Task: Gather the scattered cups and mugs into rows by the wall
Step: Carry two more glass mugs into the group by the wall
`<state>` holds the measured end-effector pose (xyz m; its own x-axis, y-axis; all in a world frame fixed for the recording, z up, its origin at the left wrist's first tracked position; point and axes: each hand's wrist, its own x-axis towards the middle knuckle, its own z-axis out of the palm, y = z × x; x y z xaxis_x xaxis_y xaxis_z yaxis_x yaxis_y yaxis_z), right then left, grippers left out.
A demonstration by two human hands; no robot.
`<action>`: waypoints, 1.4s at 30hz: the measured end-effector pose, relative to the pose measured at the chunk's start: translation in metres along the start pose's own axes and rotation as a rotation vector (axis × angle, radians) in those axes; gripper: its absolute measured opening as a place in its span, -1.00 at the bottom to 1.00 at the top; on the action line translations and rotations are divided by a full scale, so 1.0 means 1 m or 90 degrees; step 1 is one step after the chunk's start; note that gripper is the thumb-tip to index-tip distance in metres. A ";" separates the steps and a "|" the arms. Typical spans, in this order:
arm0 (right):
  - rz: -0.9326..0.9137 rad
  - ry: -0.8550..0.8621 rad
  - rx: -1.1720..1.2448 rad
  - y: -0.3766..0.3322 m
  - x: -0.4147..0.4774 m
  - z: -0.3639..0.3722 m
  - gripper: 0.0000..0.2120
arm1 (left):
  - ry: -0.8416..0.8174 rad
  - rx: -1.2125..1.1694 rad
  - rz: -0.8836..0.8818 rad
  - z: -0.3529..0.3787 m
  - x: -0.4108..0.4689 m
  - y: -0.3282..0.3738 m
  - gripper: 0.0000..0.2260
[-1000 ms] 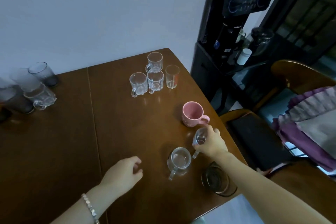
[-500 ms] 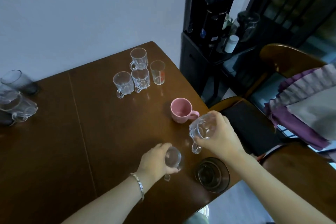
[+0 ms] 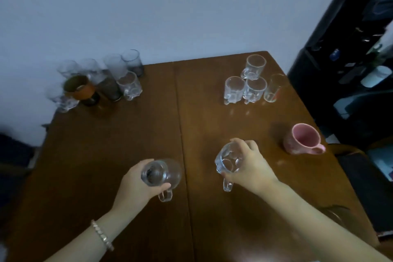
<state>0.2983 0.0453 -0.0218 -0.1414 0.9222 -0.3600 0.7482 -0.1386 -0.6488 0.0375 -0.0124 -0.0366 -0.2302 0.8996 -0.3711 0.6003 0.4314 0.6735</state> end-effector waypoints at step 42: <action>-0.055 -0.117 -0.173 -0.343 0.250 0.307 0.08 | 0.093 0.093 -0.033 -0.267 0.266 -0.194 -0.25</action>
<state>-0.1925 0.2124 -0.0949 -0.3082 0.8423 -0.4422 0.8701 0.0617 -0.4891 -0.3449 0.1616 -0.0949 -0.3654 0.8816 -0.2989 0.6872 0.4720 0.5522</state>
